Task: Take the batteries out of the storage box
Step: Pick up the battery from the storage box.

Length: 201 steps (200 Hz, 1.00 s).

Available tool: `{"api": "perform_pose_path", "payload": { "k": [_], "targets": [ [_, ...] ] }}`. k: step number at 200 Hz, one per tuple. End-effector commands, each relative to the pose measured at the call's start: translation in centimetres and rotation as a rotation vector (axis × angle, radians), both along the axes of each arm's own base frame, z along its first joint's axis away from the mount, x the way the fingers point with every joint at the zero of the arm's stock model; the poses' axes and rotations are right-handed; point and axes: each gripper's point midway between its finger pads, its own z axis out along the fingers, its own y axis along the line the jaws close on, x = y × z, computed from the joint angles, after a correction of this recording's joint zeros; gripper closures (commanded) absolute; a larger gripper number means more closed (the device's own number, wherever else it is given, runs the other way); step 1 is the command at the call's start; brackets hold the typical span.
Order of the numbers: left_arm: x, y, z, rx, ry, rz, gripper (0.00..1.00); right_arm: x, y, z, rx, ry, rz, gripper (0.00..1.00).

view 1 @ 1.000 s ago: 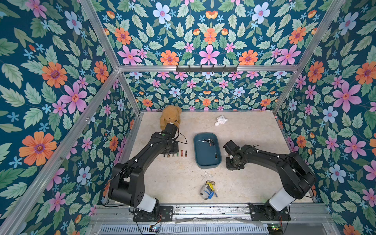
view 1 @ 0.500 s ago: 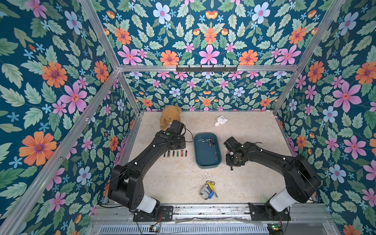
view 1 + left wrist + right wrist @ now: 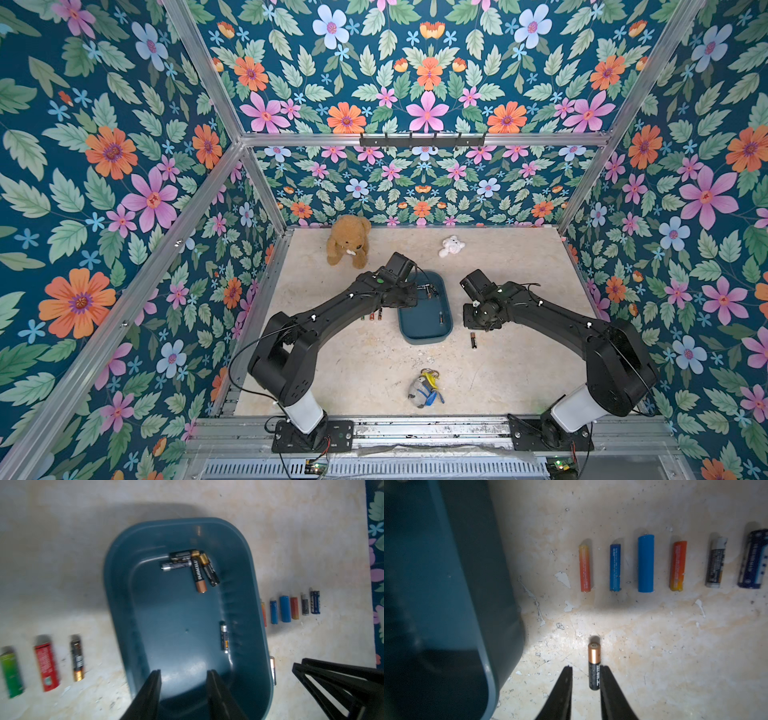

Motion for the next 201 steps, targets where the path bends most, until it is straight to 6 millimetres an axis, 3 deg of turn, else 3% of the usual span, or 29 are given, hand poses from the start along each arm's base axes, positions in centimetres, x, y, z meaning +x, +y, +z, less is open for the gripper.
{"api": "perform_pose_path", "payload": {
  "k": [1, 27, 86, 129, 201],
  "targets": [
    [0.3, -3.1, -0.2, -0.076, 0.004, -0.04, 0.56, 0.4, -0.2, 0.2, -0.006, -0.007, -0.001, 0.71],
    [0.0, -4.7, -1.9, -0.071, 0.042, -0.076, 0.54, 0.8, -0.1, -0.1, 0.007, 0.0, -0.004, 0.71],
    [-1.0, -6.1, -4.2, -0.077, 0.111, -0.109, 0.52, 1.3, 0.4, -0.7, 0.049, 0.003, -0.015, 0.71],
    [-2.1, -6.1, -6.2, -0.031, 0.147, -0.116, 0.52, 1.5, 0.0, -0.5, 0.055, -0.006, -0.029, 0.71],
    [-2.3, -6.7, -7.9, 0.021, 0.158, -0.128, 0.53, 1.2, -1.4, -0.1, 0.058, -0.013, -0.057, 0.71]
  ]
}}
